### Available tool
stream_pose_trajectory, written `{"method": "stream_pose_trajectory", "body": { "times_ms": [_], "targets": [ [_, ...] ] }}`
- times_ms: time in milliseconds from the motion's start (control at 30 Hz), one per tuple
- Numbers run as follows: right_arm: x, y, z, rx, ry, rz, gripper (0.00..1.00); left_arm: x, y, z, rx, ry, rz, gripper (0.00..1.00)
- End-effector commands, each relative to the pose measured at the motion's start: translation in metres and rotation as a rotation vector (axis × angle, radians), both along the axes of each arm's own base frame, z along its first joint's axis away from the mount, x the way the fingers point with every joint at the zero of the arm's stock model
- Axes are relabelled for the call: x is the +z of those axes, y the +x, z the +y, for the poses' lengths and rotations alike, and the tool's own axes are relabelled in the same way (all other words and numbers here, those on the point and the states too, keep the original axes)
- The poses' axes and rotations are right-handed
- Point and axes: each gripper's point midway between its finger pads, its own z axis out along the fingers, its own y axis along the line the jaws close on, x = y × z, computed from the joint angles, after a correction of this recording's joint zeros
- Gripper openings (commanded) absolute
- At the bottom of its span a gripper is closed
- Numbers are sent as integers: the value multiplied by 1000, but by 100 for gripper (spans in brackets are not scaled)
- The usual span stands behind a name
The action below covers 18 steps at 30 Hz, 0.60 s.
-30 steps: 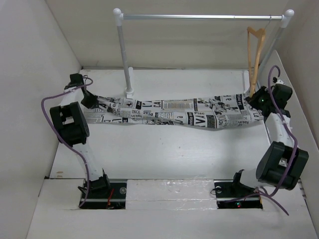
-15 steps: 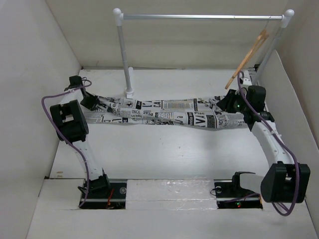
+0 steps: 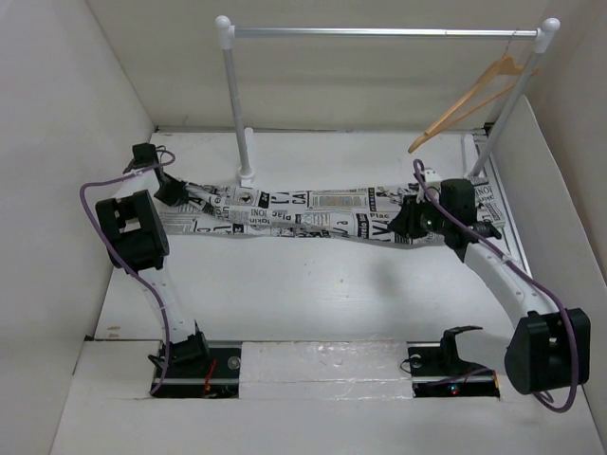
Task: Place the trousers on the hanger
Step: Fold the trousers
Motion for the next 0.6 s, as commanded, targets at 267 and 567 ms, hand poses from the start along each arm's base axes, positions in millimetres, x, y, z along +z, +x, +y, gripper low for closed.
{"method": "stream_pose_trajectory", "body": {
  "times_ms": [267, 567],
  "targets": [
    [-18, -10, 24, 122, -4, 3, 30, 94, -24, 20, 87, 177, -195, 0],
    [-27, -5, 12, 167, -28, 19, 30, 37, -94, 41, 246, 162, -65, 0]
  ]
}}
